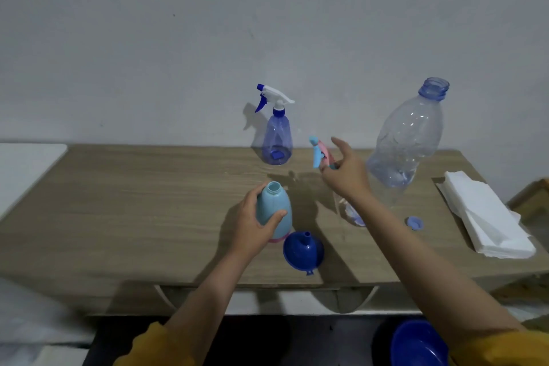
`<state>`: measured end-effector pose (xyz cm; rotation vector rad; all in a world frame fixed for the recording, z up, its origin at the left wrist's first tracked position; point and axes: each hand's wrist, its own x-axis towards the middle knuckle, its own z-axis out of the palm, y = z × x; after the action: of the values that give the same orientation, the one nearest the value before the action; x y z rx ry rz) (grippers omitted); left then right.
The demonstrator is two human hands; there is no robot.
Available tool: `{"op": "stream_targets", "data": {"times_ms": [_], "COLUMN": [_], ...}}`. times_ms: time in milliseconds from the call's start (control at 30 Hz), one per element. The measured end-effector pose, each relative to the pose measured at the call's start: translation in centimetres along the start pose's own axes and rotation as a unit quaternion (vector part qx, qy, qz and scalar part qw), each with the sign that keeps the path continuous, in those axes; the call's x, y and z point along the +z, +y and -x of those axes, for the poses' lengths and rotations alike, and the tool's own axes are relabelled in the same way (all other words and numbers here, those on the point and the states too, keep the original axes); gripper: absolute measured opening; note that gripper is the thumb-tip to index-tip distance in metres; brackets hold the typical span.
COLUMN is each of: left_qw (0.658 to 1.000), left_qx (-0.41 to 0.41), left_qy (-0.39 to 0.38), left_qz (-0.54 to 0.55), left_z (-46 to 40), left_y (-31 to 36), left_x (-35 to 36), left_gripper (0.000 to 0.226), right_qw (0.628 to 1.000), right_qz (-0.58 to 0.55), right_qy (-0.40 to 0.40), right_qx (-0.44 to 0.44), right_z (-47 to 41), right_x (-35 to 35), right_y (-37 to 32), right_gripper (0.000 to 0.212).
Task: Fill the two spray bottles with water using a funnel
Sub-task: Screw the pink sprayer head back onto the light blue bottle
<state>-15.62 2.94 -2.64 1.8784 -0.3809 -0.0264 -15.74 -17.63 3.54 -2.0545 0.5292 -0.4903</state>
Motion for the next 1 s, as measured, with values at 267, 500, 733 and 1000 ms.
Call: {"op": "stream_targets", "data": {"times_ms": [267,500,733,1000], "left_qw": [1.0,0.999,1.0,1.0], "left_qx": [-0.002,-0.022,-0.017,-0.022], "left_qy": [-0.001,0.001,-0.011,0.009], "left_qz": [-0.011,-0.033,-0.022,0.013], "left_z": [0.1,0.0,-0.3,-0.5], "left_y": [-0.4,-0.1,-0.8,-1.7], "left_x": [0.3,0.1,0.3,0.7], "left_gripper": [0.059,0.06,0.063,0.054], "right_qw": [0.96,0.942,0.958,0.979], "right_qz": [-0.248,-0.242,-0.14,-0.072], "right_qy": [0.073,0.093,0.013,-0.035], "right_qx": [-0.109,-0.213,-0.249,-0.186], "right_z": [1.6,3.5,5.1,6.9], "right_x": [-2.5,-0.7,2.6,6.2], "right_y": [-8.7,-11.0,-7.3,-1.7], "right_gripper": [0.048,0.043,0.054,0.059]}}
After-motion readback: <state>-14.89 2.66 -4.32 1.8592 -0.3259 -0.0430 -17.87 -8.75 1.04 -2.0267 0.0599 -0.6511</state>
